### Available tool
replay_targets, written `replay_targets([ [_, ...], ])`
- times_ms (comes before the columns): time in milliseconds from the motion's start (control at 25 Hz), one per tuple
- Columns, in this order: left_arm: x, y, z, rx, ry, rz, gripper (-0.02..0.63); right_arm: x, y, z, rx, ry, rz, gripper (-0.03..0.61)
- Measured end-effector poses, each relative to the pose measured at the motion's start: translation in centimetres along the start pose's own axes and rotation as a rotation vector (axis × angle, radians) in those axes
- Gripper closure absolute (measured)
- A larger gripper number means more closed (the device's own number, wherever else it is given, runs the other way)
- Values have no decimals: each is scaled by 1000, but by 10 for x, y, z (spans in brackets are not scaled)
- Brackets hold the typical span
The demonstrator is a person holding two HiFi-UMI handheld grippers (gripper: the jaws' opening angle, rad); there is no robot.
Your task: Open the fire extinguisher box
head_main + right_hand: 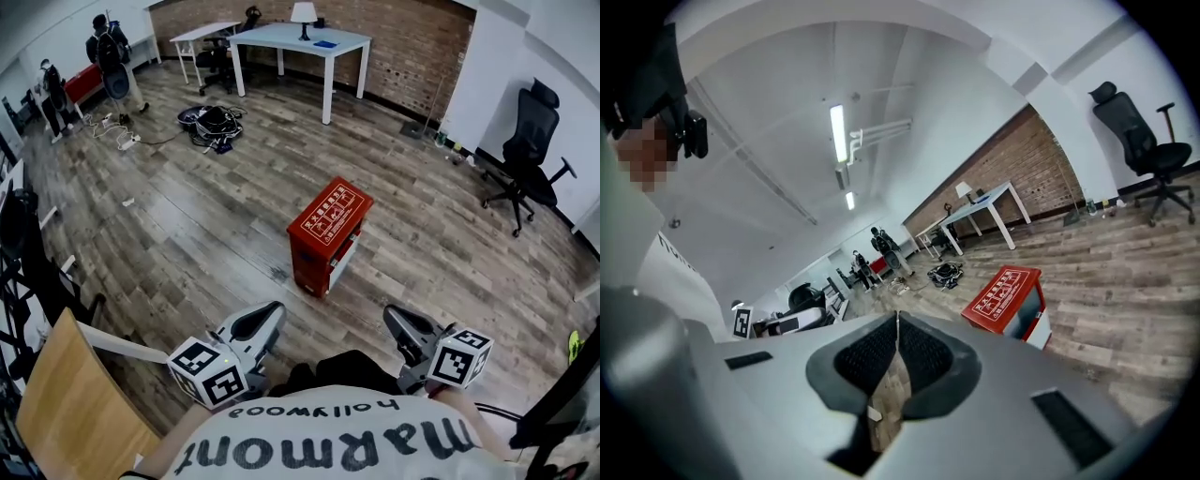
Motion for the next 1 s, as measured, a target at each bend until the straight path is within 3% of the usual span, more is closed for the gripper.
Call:
replay_targets([
  [280, -1, -7, 4, -8, -17, -27, 594, 3, 3, -4, -15, 5, 11, 563],
  [520, 13, -14, 1, -10, -19, -33, 594, 15, 8, -18, -155, -19, 33, 563],
  [720, 30, -18, -1, 0, -21, -42, 594, 24, 30, -27, -103, 4, 0, 563],
  [1000, 49, -22, 2, -21, -41, -74, 594, 31, 53, -40, -110, -26, -5, 563],
])
Point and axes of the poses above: the fingertips, and each gripper's own axes: x forward along the fingers, y to its right, z out of its underside, the point moved 9 cm from there along -x, backward along the fingers, and after that the axes turned 8 degrees about z, right-handed, at the moved point
